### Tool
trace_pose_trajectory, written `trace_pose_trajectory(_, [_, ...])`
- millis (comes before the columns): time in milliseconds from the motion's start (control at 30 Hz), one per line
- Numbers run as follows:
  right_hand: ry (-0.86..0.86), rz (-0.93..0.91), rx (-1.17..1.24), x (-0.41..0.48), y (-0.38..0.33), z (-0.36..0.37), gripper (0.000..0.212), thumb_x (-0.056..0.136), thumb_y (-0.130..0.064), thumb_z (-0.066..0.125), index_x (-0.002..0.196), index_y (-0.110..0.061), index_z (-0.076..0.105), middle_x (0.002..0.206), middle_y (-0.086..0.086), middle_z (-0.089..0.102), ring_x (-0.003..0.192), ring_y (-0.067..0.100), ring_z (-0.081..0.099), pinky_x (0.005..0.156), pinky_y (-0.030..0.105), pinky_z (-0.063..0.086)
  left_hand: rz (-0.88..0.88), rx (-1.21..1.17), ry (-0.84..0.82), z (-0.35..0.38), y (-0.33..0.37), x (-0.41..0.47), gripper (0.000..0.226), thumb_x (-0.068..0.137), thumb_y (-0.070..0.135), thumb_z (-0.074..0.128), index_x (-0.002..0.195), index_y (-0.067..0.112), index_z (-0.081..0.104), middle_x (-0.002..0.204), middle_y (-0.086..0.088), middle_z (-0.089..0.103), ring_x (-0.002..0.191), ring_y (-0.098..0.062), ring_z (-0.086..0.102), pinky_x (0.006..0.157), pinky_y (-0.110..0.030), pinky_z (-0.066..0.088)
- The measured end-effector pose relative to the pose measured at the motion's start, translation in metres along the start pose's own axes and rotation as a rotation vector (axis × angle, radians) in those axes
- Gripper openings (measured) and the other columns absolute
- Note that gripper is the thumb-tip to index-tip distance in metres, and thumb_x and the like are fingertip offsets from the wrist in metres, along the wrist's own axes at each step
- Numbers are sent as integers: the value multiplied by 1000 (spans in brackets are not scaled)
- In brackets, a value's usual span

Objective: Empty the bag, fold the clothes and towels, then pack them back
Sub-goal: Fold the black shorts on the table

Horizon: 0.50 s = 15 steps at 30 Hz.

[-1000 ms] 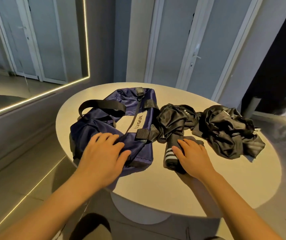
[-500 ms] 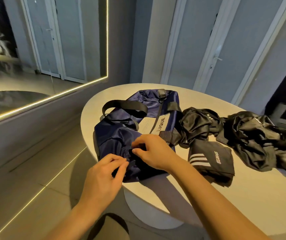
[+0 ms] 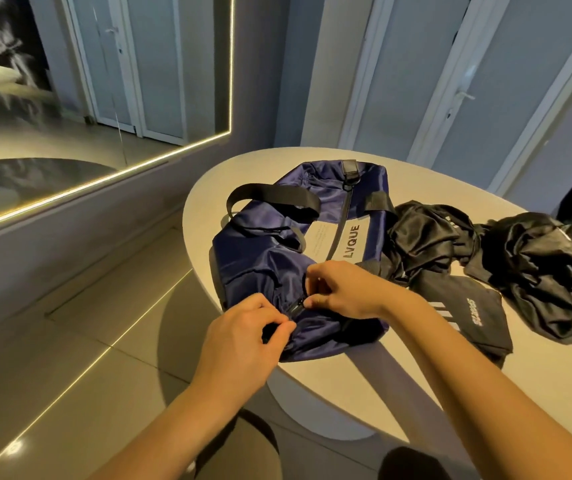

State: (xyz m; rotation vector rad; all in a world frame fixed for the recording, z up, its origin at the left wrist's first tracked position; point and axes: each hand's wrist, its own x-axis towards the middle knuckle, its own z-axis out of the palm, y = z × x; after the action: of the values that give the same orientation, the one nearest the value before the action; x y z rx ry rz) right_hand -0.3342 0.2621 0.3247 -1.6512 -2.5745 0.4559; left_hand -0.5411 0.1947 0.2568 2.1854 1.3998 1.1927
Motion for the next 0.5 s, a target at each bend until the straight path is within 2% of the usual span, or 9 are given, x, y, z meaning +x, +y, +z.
trace_pose_trajectory(133, [-2, 4, 172, -5, 3, -4, 20, 97, -31, 68, 83, -19, 62, 78, -5, 63, 66, 5, 54, 67, 21, 44, 9, 122, -102, -17, 4, 9, 18, 93, 46, 68, 95, 30, 76, 89, 17, 58, 80, -6, 59, 69, -26, 52])
trace_pose_trajectory(233, [7, -10, 280, -7, -6, -19, 18, 100, -24, 63, 91, -9, 66, 85, 7, 68, 68, 8, 55, 70, 24, 46, 0, 241, -195, -37, 14, 21, 22, 94, 53, 63, 94, 32, 71, 86, 17, 57, 81, -8, 58, 67, -18, 43])
trace_pose_trajectory(333, [61, -51, 332, -6, -18, -36, 20, 101, -22, 61, 93, -4, 64, 85, 12, 68, 65, 12, 60, 64, 23, 50, -3, 290, -131, -54, 30, 43, 27, 92, 60, 62, 96, 33, 66, 81, 14, 65, 75, -7, 59, 62, -16, 41])
trace_pose_trajectory(433, [118, -94, 377, -4, -21, -54, 21, 101, -23, 63, 90, -5, 64, 78, 9, 66, 64, 17, 60, 64, 26, 55, 13, 305, -50, -58, 40, 66, 37, 88, 62, 66, 114, 37, 67, 85, 12, 65, 80, -7, 58, 69, -24, 47])
trace_pose_trajectory(500, [130, -111, 388, -3, -20, -64, 21, 100, -22, 64, 91, -4, 66, 79, 10, 68, 63, 17, 60, 64, 26, 55, -49, 234, -90, -55, 43, 76, 36, 86, 59, 70, 107, 31, 75, 86, 10, 68, 82, -9, 61, 75, -31, 52])
